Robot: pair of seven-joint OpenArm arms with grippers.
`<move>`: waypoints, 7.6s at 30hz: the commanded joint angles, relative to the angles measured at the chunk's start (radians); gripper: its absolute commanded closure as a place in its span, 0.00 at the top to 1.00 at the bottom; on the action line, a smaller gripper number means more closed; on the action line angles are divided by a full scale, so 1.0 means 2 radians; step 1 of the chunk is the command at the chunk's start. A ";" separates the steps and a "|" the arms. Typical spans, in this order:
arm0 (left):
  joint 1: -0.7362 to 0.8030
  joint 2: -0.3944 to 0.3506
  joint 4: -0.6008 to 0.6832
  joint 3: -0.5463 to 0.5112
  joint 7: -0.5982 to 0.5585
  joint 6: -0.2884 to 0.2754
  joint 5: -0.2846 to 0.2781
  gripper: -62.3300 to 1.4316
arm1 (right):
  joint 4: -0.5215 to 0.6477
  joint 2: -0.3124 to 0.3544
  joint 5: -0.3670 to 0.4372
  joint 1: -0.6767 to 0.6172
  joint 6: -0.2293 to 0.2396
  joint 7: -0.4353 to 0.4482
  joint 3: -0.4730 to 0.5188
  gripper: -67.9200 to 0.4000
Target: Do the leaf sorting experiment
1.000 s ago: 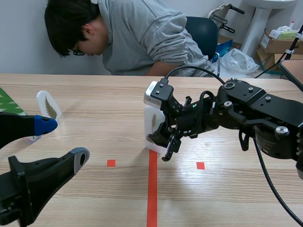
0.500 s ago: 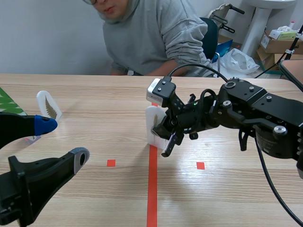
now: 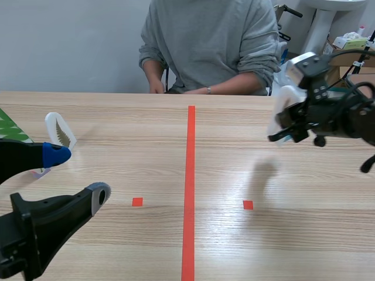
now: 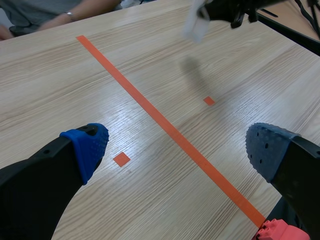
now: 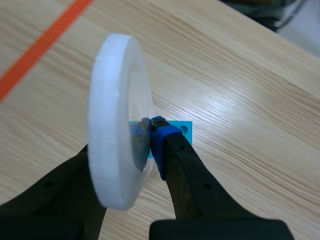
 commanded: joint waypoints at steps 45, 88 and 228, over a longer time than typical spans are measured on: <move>-0.002 0.002 0.002 -0.001 -0.007 -0.001 -0.008 0.94 | -0.223 0.008 0.032 0.060 -0.056 0.019 0.105 0.02; -0.002 0.002 0.002 -0.001 -0.006 -0.001 -0.007 0.94 | -0.026 0.003 -0.003 -0.047 -0.080 0.000 0.124 0.74; -0.010 -0.001 0.002 -0.001 0.001 -0.001 0.005 0.94 | 0.268 0.027 0.043 -0.253 0.203 -0.027 0.127 0.89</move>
